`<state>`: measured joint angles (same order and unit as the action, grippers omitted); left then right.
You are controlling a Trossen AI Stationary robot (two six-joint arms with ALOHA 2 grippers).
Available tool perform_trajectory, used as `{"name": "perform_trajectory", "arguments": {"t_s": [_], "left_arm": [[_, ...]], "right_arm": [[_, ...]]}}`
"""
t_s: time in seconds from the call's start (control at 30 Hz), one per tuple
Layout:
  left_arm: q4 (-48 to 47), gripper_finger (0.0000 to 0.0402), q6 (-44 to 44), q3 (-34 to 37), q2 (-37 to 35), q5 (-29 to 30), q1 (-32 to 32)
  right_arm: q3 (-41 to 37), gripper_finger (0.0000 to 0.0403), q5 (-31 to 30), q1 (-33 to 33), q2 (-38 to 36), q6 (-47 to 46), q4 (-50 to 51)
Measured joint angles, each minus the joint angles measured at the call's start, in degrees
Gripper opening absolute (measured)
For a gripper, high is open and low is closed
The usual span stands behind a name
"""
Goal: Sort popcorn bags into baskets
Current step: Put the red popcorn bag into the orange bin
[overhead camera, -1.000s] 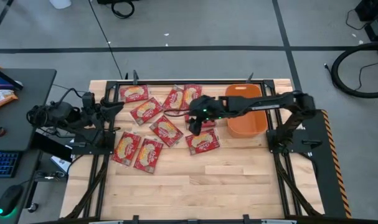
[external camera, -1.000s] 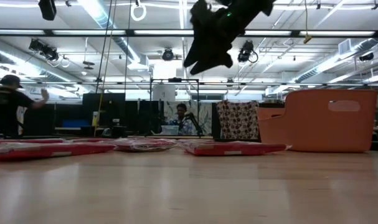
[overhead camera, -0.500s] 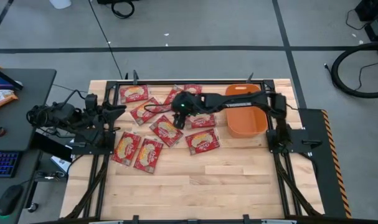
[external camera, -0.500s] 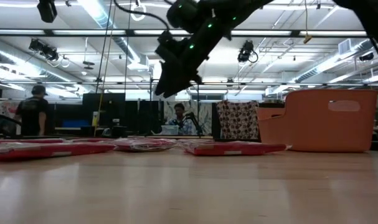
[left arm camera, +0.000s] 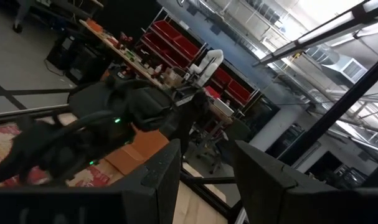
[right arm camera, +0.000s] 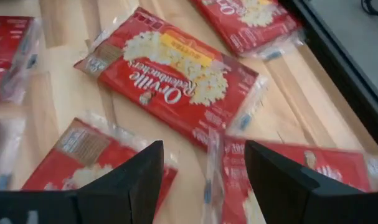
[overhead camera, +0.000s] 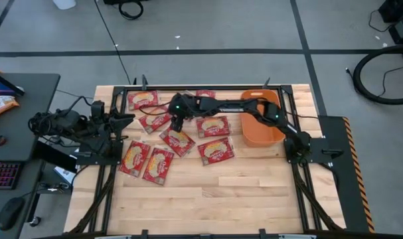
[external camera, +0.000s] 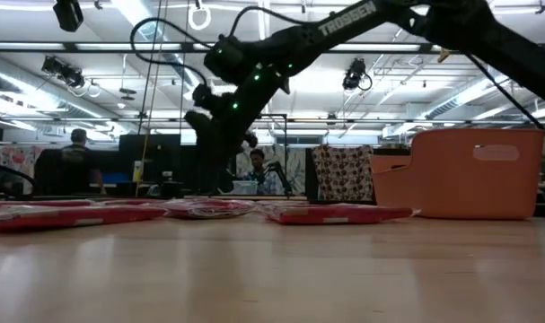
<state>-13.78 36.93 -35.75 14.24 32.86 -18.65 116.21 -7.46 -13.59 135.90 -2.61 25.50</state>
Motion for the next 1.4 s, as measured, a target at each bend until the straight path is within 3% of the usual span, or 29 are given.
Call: {"name": "perform_trajectory", "arguments": {"t_s": [0.23,0.43,0.67,0.83,1.07,1.4], "left_arm": [[-0.78,0.0149,0.00,0.04,0.00,0.00,0.00],[-1.20,0.0149,-0.07,0.04,0.00,0.04,0.00],[-1.20,0.0149,-0.07,0.04,0.00,-0.10,0.00],[-1.16,0.0149,-0.02,0.04,0.02,-0.54,0.00],[-1.16,0.0149,1.40,0.04,0.00,-0.57,0.00],[-1.17,0.0149,1.38,0.04,0.00,-0.81,0.00]], "right_arm": [[1.21,0.0224,-0.90,0.34,3.95,2.77,2.30],[0.30,0.0208,-6.41,0.45,3.73,4.03,6.07],[-1.42,0.0184,-5.16,0.07,3.75,4.19,8.23],[-3.00,0.0132,-3.26,-0.03,3.65,4.24,8.02],[-3.30,0.0016,-2.45,0.14,3.54,4.18,8.57],[3.35,0.0006,0.02,1.79,-1.32,5.53,20.88]]}}
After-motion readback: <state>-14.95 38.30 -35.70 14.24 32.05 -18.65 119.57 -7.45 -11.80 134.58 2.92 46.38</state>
